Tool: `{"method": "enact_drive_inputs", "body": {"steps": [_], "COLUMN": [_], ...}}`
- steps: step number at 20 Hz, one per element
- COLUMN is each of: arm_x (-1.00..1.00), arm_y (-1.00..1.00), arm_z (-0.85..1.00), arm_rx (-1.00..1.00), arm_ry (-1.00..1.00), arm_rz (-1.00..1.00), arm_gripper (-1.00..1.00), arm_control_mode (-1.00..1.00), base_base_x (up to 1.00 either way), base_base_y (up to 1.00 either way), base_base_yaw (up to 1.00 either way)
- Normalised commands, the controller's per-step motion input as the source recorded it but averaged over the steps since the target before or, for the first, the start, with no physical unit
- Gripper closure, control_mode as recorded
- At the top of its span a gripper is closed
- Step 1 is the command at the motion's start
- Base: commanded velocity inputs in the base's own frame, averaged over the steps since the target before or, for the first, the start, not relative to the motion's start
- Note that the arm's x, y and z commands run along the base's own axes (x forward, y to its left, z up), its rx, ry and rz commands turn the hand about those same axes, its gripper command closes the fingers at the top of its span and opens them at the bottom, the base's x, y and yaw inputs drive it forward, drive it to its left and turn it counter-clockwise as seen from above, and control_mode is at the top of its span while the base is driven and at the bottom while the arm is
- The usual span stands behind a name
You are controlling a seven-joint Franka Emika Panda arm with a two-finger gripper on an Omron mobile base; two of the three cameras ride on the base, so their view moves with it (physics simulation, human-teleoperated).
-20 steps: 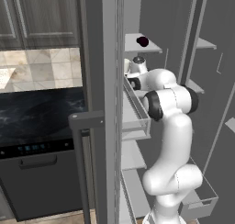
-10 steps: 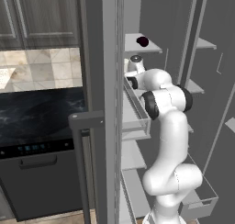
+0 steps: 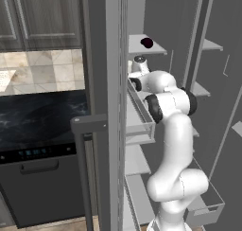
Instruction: Take the eggplant and potato from the fridge shelf and place them in the freezer drawer to begin freezing them.
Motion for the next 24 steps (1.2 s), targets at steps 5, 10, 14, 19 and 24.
{"method": "enact_drive_inputs", "body": {"steps": [5,10,14,19,24], "arm_x": [-0.36,-0.84,-1.0,-1.0,-0.93], "arm_y": [0.0,0.0,0.0,-0.02,-0.13], "arm_z": [-0.16,-0.14,-0.1,0.08,0.49], "arm_rx": [0.0,0.03,0.09,0.13,0.12], "arm_ry": [-0.09,-0.15,-0.09,-0.05,0.0], "arm_rz": [0.0,0.0,-0.03,-0.07,-0.11], "arm_gripper": [1.0,1.0,1.0,1.0,1.0], "arm_control_mode": [-1.0,-1.0,-1.0,-1.0,-1.0], "base_base_x": [0.0,0.0,0.0,0.0,0.0], "base_base_y": [0.0,0.0,0.0,0.0,0.0], "base_base_yaw": [0.0,0.0,0.0,0.0,0.0]}}
